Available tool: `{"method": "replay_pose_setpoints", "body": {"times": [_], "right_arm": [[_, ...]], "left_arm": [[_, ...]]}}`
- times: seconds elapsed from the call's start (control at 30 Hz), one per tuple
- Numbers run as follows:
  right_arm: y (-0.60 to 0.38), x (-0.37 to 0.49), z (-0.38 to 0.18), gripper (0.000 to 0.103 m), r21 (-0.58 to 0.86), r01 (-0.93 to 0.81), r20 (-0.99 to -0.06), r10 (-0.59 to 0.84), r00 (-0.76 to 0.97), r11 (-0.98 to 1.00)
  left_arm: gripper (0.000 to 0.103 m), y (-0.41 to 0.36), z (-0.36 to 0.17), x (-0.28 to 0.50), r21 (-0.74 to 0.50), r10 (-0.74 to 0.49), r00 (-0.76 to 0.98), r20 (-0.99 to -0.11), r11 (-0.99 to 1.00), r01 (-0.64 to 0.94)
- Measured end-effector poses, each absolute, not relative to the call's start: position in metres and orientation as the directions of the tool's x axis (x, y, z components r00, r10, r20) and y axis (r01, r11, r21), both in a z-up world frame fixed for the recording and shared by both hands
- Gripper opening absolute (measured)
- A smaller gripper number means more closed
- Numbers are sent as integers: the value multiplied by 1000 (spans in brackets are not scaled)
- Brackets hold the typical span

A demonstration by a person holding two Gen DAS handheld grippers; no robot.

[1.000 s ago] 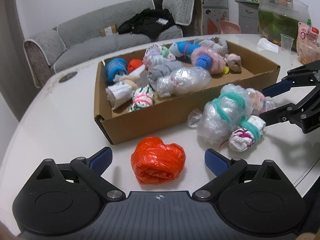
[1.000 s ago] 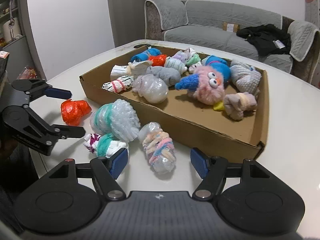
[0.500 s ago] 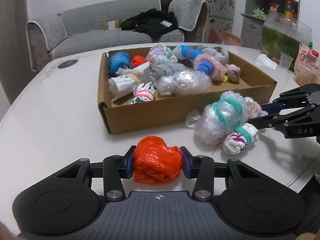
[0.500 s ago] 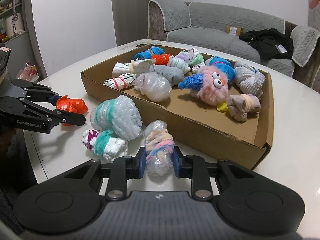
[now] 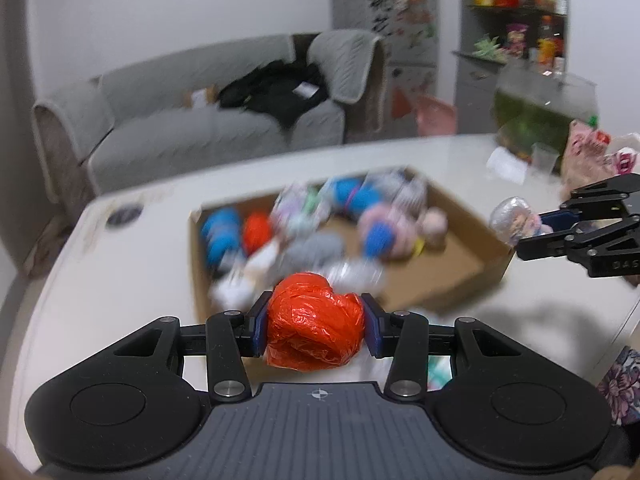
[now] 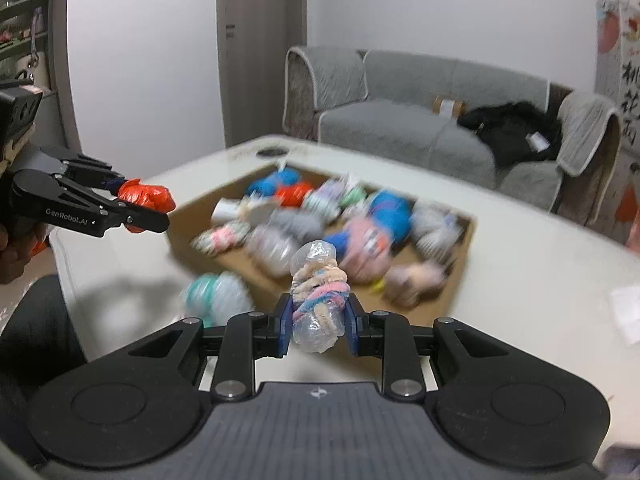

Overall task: Organize objects
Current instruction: 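Carry the orange heart and striped roll into the tray and lower them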

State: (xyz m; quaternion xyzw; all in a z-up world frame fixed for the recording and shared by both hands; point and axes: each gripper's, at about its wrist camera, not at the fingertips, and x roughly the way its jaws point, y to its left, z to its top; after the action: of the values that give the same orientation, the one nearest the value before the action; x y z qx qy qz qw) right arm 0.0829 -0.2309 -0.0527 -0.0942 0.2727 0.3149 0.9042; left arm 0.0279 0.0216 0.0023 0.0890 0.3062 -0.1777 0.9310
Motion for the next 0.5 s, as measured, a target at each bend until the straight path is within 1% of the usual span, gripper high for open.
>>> {"method": "replay_pose_setpoints", "body": {"times": [0.17,0.23,0.33,0.4,0.5], "right_arm": [[-240,108,-37,24,-29,-615,-545,503,670,788],[-238,121,-38,24,-19,-619,-555,507,660,785],[-236,139,-42,24,-10,-622,-574,505,645,783],[-236,144,-44,24,-13,-624,-586,500,638,781],[-232,155,-51,24,-14,-636,-611,497,616,771]], "left_arm": [[52,-23,18,71,11,-354,687,-635,885,465],[52,-43,16,93,-38,-390,640,-662,870,491],[52,-66,5,119,-99,-428,580,-693,854,511],[52,-76,-9,136,-168,-460,517,-722,842,513],[52,-88,-31,150,-186,-447,464,-765,843,504]]}}
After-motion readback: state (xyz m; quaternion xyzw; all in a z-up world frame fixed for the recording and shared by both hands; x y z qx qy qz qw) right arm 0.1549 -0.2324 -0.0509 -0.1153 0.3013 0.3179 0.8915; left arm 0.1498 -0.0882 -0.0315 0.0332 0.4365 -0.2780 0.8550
